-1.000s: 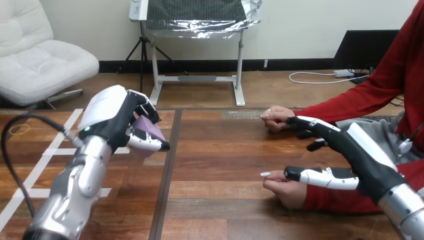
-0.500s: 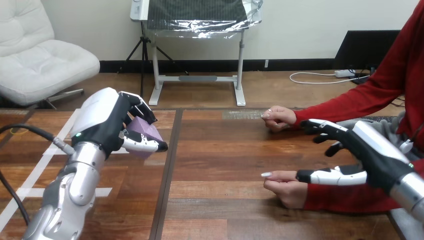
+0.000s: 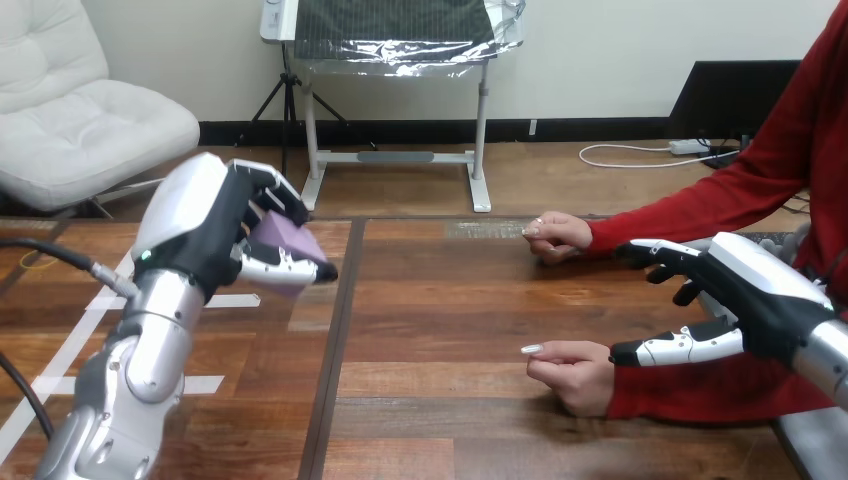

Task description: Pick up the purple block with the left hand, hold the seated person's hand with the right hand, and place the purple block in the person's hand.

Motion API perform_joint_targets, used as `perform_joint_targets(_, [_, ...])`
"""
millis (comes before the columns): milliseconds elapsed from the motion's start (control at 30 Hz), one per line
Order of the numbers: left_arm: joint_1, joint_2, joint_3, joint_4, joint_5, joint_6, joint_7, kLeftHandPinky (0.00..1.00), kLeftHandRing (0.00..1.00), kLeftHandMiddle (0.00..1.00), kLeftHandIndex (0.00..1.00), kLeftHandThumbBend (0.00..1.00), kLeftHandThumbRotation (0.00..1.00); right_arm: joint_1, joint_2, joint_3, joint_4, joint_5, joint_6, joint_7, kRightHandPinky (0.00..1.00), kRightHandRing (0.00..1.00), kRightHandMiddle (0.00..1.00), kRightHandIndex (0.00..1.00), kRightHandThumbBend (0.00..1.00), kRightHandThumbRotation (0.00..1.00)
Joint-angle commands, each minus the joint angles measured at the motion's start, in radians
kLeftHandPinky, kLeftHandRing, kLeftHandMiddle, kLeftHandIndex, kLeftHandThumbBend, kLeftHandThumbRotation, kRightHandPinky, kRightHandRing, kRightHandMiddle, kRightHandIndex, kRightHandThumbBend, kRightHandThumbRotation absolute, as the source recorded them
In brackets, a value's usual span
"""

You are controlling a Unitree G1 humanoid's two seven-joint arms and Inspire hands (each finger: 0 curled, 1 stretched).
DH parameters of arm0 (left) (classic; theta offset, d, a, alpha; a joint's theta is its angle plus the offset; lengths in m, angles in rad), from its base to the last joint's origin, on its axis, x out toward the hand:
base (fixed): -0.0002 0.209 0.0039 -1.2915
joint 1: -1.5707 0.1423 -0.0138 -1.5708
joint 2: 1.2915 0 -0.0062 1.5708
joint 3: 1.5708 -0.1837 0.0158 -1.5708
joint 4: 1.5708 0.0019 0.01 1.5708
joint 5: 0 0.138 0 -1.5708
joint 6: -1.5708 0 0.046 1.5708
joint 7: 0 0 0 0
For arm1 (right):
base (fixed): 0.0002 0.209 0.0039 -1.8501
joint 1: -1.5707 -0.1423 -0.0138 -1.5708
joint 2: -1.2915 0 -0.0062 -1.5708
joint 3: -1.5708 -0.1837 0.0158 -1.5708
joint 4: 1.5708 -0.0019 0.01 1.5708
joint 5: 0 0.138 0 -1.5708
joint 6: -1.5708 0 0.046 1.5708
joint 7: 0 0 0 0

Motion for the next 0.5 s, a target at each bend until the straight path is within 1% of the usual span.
perform_joint_targets(0, [-0.040,0.010,0.049,-0.106,-0.017,0.007,-0.003,0.36,0.38,0.44,0.43,0.73,0.00,-0.170,-0.056,0.048,0.068,-0.038,-0.042,-0.037,0.70,0.84,0.87,0.88,1.00,0.50])
perform_joint_targets(133, [-0.038,0.008,0.051,-0.112,-0.015,0.008,-0.007,0.36,0.38,0.44,0.43,0.73,0.00,-0.196,-0.062,0.066,0.103,-0.051,-0.043,-0.029,0.76,0.85,0.87,0.88,1.00,0.47])
perform_joint_targets(300, [-0.036,0.008,0.054,-0.116,-0.016,0.007,-0.013,0.37,0.38,0.44,0.43,0.73,0.00,-0.226,-0.074,0.098,0.140,-0.078,-0.055,-0.029,0.79,0.85,0.87,0.88,1.00,0.45])
perform_joint_targets(467, [-0.038,0.007,0.056,-0.118,-0.015,0.014,-0.019,0.37,0.38,0.44,0.43,0.73,0.00,-0.249,-0.082,0.125,0.171,-0.093,-0.062,-0.024,0.83,0.85,0.87,0.88,1.00,0.44])
